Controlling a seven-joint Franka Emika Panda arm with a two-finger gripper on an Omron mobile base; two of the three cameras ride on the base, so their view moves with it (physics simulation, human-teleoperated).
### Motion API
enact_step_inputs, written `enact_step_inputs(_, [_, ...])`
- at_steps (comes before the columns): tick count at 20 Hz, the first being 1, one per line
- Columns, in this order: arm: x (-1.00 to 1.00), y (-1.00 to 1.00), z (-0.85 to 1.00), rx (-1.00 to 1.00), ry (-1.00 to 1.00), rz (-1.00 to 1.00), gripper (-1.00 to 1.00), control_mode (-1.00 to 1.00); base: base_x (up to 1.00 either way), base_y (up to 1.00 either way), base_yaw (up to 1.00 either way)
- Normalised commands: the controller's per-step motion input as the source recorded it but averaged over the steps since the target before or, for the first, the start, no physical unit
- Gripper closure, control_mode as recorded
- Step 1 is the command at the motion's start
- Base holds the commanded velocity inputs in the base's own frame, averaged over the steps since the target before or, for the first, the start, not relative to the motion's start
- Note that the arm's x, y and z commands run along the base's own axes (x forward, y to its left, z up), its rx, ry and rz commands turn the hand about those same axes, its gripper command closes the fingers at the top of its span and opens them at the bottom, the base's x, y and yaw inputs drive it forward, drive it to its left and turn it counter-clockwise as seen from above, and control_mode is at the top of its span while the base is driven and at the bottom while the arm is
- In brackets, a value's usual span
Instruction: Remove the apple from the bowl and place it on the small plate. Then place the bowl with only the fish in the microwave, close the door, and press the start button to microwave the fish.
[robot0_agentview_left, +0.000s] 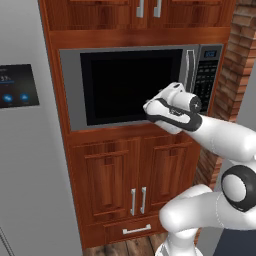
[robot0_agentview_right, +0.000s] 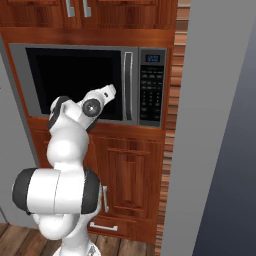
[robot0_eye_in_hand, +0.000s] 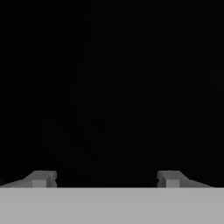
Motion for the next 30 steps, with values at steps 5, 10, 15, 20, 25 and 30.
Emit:
enact_step_inputs(5, [-0.03, -0.01, 0.12, 0.0, 0.0, 0.0, -1.0, -1.0, 0.0, 0.0, 0.0])
enact_step_inputs(10, [-0.75, -0.56, 0.26, 0.0, 0.0, 0.0, -1.0, -1.0, 0.0, 0.0, 0.0])
enact_step_inputs(15, [-1.0, -0.94, 0.32, 0.01, 0.0, -0.02, -1.0, -1.0, 0.0, 0.0, 0.0])
enact_step_inputs(20, [-0.91, -0.88, 0.12, 0.01, 0.02, -0.01, -1.0, -1.0, 0.0, 0.0, 0.0])
enact_step_inputs(25, [-0.22, -0.62, -0.4, -0.02, 0.03, -0.01, -1.0, -1.0, 0.0, 0.0, 0.0])
enact_step_inputs(30, [0.32, -0.02, -0.21, 0.0, 0.0, 0.09, -1.0, -1.0, 0.0, 0.0, 0.0])
